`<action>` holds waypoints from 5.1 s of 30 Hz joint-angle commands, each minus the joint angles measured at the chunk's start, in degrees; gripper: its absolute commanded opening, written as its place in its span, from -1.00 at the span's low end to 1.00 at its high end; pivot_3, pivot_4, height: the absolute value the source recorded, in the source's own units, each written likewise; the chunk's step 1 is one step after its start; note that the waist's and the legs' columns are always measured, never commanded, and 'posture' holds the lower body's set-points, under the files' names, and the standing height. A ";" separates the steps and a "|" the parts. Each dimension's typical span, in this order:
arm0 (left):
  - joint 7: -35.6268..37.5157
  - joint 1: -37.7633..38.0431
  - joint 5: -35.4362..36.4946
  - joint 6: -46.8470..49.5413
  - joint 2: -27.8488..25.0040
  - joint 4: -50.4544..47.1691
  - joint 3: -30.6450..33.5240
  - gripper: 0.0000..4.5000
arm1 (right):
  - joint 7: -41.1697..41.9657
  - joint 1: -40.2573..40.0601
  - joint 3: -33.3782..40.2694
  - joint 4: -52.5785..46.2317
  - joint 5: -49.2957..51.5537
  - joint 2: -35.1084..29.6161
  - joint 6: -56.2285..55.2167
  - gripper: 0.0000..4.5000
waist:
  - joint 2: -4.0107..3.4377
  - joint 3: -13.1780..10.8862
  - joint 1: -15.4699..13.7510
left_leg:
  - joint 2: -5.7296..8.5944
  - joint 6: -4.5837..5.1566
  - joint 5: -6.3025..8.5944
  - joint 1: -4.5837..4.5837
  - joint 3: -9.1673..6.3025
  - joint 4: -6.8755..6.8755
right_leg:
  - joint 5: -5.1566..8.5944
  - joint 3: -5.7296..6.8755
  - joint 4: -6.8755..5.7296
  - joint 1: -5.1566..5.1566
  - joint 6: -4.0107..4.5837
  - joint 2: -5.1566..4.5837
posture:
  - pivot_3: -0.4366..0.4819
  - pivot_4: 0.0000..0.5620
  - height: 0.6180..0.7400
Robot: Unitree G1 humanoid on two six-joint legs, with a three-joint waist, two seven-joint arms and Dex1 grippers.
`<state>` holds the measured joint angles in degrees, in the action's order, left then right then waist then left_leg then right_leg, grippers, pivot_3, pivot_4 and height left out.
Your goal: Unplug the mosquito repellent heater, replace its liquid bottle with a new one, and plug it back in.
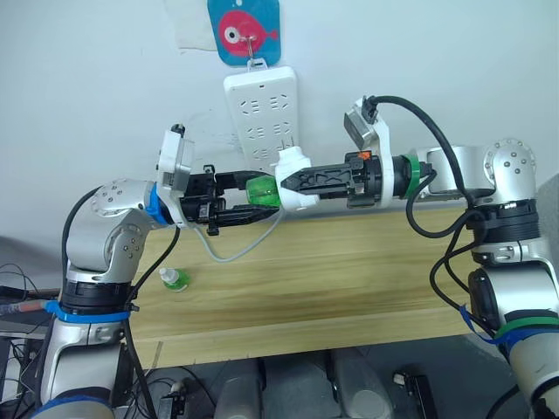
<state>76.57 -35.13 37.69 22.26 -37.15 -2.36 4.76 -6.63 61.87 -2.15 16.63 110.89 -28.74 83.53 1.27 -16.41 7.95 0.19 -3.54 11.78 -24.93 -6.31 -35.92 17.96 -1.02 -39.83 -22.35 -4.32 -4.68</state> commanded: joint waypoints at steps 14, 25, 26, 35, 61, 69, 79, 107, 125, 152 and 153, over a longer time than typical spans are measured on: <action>0.31 -1.18 -1.18 0.79 -0.95 0.52 -0.82 0.71 | 1.16 1.37 3.04 -2.12 2.11 1.34 -0.57 0.34 | 0.00 -0.03 0.02 | 0.00 0.00 0.00 0.00 0.00 0.00 | 0.00 0.01 -0.01 0.00 0.00 0.00 | -0.41 -0.05 0.84; 0.92 -0.41 -2.15 -1.59 -0.97 0.40 -0.38 1.00 | 0.87 1.02 3.09 -2.42 2.11 1.05 -0.53 0.34 | -0.01 -0.03 0.02 | 0.00 0.00 0.00 0.00 0.00 0.00 | 0.00 0.00 -0.01 -0.01 0.00 0.00 | -0.41 -0.04 0.84; 1.01 -0.23 -2.27 -1.96 -1.14 0.39 -0.26 1.00 | 0.88 0.97 3.08 -2.44 2.11 1.00 -0.52 0.34 | -0.01 -0.03 0.01 | 0.00 0.00 0.00 -0.01 0.00 0.00 | 0.00 0.00 -0.01 -0.01 0.00 0.00 | -0.41 -0.04 0.84; 1.02 1.31 -1.31 -2.03 -3.73 -0.32 1.94 1.00 | 0.35 0.58 3.04 -2.52 2.11 0.98 -0.77 0.34 | -0.01 -0.04 0.02 | 0.00 0.00 0.00 -0.01 0.00 0.00 | 0.00 0.00 -0.01 -0.01 0.00 0.00 | -0.40 -0.07 0.84; -5.10 6.95 7.94 10.87 -10.07 -7.28 9.82 1.00 | 4.77 -6.78 0.60 -15.04 2.11 -10.20 -4.02 0.34 | -0.01 -0.03 0.15 | -0.02 -0.01 0.00 -0.06 0.00 0.00 | 0.00 0.01 -0.02 -0.06 0.00 0.00 | -0.42 -0.21 0.84; -5.28 8.47 7.32 9.43 -9.63 -9.01 9.46 1.00 | 5.03 -7.14 -0.72 -16.04 2.11 -10.99 -6.35 0.34 | 0.00 -0.02 -0.04 | -0.01 -0.02 -0.01 -0.07 0.01 -0.03 | 0.00 0.00 -0.03 -0.06 -0.01 0.00 | -0.42 -0.23 0.84; -7.48 6.35 -4.23 -4.66 -6.81 -10.54 4.22 1.00 | 3.24 -5.02 0.26 -13.51 2.11 -7.66 -7.61 0.34 | 0.00 -0.02 -0.04 | -0.02 -0.02 -0.01 -0.06 0.02 -0.06 | 0.00 0.00 -0.06 -0.05 0.00 0.00 | -0.41 -0.24 0.84; -15.84 7.36 -18.28 -24.00 -3.18 -11.95 -0.38 1.00 | -3.66 -7.98 3.67 -14.79 2.11 -1.50 -8.28 0.34 | 0.00 -0.02 0.00 | -0.01 -0.01 -0.01 -0.06 0.01 -0.08 | 0.00 -0.01 -0.11 -0.05 0.00 0.00 | -0.41 -0.10 0.84; -15.19 7.12 -18.67 -28.40 -2.19 -10.43 -1.94 0.73 | -5.34 -7.71 4.73 -14.30 2.11 0.15 -8.40 0.34 | -0.01 -0.02 0.01 | -0.01 0.00 0.00 -0.07 0.01 -0.05 | 0.00 0.00 -0.05 -0.05 0.00 0.00 | -0.42 -0.07 0.84; -6.27 8.36 2.58 -3.89 -10.45 -17.94 0.74 0.01 | 4.28 -6.93 -2.31 -15.95 2.11 -9.24 -5.00 0.34 | -0.01 -0.02 0.02 | -0.02 0.00 0.00 -0.06 -0.02 -0.06 | 0.01 0.01 -0.06 -0.04 0.00 0.02 | -0.40 -0.08 0.84; -6.26 8.35 3.91 -2.20 -10.91 -18.35 0.85 0.01 | 4.76 -6.75 -2.83 -16.19 2.11 -9.62 -5.06 0.34 | -0.01 -0.02 0.02 | -0.02 0.00 0.00 -0.06 -0.01 -0.06 | 0.01 0.00 -0.06 -0.04 0.01 0.02 | -0.40 -0.08 0.84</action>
<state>68.21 -27.06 38.18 18.24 -46.57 -17.99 2.78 -2.65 54.00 -5.96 1.24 112.59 -36.21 78.53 1.26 -16.44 7.96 0.16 -3.54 11.78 -25.00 -6.32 -35.97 17.97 -1.02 -39.89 -22.39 -4.32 -4.66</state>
